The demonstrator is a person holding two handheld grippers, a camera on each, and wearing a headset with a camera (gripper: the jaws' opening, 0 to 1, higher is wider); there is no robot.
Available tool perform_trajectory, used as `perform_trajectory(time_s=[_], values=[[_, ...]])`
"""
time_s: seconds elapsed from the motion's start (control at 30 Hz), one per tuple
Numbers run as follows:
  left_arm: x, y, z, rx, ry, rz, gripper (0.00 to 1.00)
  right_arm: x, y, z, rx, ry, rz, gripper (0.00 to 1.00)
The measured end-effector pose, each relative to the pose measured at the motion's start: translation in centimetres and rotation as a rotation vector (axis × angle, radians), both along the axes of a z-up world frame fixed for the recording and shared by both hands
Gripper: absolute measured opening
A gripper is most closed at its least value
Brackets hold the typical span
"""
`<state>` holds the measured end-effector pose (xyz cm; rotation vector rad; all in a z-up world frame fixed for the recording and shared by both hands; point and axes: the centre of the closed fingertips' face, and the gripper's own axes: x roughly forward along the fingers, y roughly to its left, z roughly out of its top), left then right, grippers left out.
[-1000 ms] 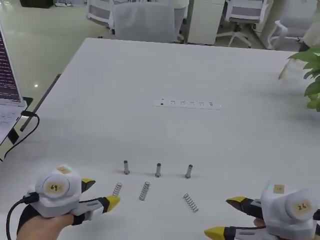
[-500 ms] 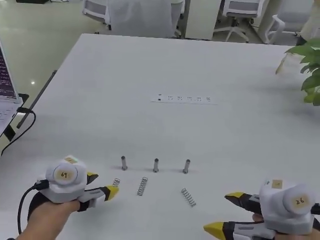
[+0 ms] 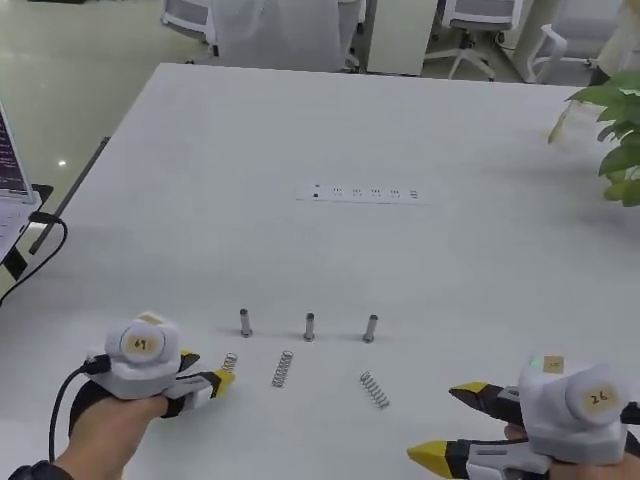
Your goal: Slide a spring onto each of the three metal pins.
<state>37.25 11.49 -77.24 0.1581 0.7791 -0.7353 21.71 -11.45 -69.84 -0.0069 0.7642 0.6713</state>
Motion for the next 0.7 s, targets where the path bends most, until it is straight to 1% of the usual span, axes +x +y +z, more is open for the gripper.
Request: perform_trajectory(time_s=[0.07,0.13,0.3,0.57,0.7], values=[[-0.15,-0.06,-0.31,0.002,0.012,0.004,0.29,-0.05,0.05,-0.13,-0.002,0.003,0.003,0.63],[-0.17,-0.02,-0.50,0.006,0.012,0.007,0.27,-0.08,0.12,-0.14,-0.002,0.003,0.004,0.63],[-0.22,-0.13,-0.49,0.009,0.011,0.005,0.23,-0.04,0.20,-0.05,0.000,0.001,0.001,0.63],[0.00,-0.32,-0.69,0.019,0.010,0.001,0.18,0.00,0.26,-0.10,0.001,0.001,0.001,0.63],[-0.08,-0.51,-0.84,0.019,0.012,-0.001,0.17,-0.01,0.34,-0.06,0.002,0.001,0.001,0.63]])
